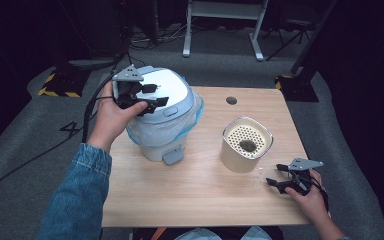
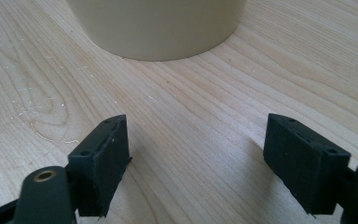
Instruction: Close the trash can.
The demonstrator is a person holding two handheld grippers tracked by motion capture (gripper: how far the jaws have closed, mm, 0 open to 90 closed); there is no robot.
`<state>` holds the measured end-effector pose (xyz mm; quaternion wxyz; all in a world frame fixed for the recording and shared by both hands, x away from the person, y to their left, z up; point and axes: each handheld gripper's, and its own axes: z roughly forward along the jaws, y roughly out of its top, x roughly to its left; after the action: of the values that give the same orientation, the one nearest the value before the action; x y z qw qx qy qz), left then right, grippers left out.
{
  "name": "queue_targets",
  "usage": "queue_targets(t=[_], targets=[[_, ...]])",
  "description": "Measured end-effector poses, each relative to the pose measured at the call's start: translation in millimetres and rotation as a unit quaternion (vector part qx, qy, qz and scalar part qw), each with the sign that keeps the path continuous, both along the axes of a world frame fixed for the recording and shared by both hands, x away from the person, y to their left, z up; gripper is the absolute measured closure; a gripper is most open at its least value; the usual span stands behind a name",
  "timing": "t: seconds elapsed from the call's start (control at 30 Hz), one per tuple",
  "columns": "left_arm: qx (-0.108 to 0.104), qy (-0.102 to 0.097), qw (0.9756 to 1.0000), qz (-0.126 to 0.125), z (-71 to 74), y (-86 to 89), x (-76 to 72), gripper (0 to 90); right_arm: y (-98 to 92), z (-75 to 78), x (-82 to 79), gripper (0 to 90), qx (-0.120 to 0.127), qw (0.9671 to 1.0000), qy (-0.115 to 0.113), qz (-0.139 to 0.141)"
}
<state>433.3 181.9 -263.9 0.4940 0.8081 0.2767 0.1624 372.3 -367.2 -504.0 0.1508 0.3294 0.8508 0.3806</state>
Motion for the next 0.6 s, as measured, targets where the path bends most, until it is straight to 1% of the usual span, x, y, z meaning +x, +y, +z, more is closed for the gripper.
queue_targets(t=[0.1,0.17,0.23,0.37,0.4,0.43,0.47,0.5,0.6], targets=[[0.001,0.000,0.9997,-0.023,3.7,0.4,-12.8,37.1,0.0,0.0,0.0,22.7,0.000,1.0000,0.000,0.000],[0.020,-0.005,0.9995,-0.023,5.5,0.8,-23.1,36.2,0.0,0.0,0.0,22.7,0.000,1.0000,0.000,0.000],[0.025,-0.011,0.9993,-0.025,6.7,2.6,-33.7,35.8,-0.2,0.0,0.0,22.6,0.000,1.0000,0.000,0.001],[0.015,-0.014,0.9993,-0.030,6.6,8.0,-54.7,35.6,-0.8,0.0,0.4,22.7,0.001,1.0000,0.001,0.004],[0.015,-0.016,0.9993,-0.032,5.1,10.3,-64.4,35.3,-1.0,0.1,0.5,22.7,0.002,1.0000,0.002,0.005],[0.015,-0.016,0.9993,-0.032,5.1,10.3,-64.4,35.0,-1.0,0.1,0.5,22.7,0.002,1.0000,0.002,0.005],[0.017,-0.016,0.9993,-0.030,2.7,12.7,-73.3,34.7,-0.9,0.1,0.5,22.6,0.001,1.0000,0.001,0.005],[0.017,-0.016,0.9993,-0.030,2.7,12.7,-73.3,34.7,-0.9,0.1,0.5,22.6,0.001,1.0000,0.001,0.005],[0.016,-0.016,0.9994,-0.024,-1.7,16.9,-85.1,34.5,-0.9,0.1,0.5,22.7,0.001,1.0000,0.001,0.005]])
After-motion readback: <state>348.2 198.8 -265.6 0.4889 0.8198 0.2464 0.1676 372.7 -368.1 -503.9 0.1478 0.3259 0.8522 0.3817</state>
